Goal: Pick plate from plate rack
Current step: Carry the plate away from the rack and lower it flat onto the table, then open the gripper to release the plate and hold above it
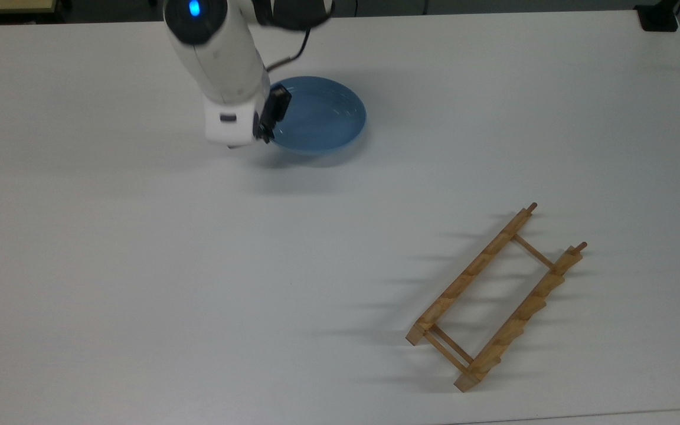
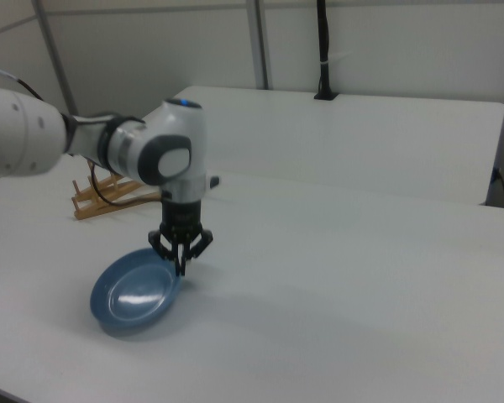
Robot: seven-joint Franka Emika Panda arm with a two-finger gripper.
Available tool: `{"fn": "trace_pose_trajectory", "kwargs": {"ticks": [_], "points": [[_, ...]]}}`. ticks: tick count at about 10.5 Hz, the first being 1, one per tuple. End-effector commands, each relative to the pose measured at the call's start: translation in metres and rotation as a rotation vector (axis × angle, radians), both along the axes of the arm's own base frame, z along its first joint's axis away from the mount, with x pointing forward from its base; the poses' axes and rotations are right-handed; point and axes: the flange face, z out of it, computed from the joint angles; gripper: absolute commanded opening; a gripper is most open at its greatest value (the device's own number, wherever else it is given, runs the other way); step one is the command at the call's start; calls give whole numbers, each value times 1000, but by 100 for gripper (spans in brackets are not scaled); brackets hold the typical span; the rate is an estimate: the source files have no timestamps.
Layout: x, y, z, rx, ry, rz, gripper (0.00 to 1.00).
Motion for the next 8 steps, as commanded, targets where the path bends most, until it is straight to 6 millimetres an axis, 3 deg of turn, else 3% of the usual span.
{"fn": "trace_pose_trajectory", "kwargs": {"ticks": [1, 3, 4, 5, 6, 7, 8], "points": [[20, 7, -58, 52, 65, -36, 0], [22, 7, -63, 43, 72, -71, 0], [22, 5, -62, 41, 75, -74, 17], [20, -7, -52, 43, 69, -92, 44], [18, -10, -37, 42, 73, -104, 80], [21, -9, -18, 36, 68, -123, 95], [24, -7, 5, 24, 69, -140, 100]]}}
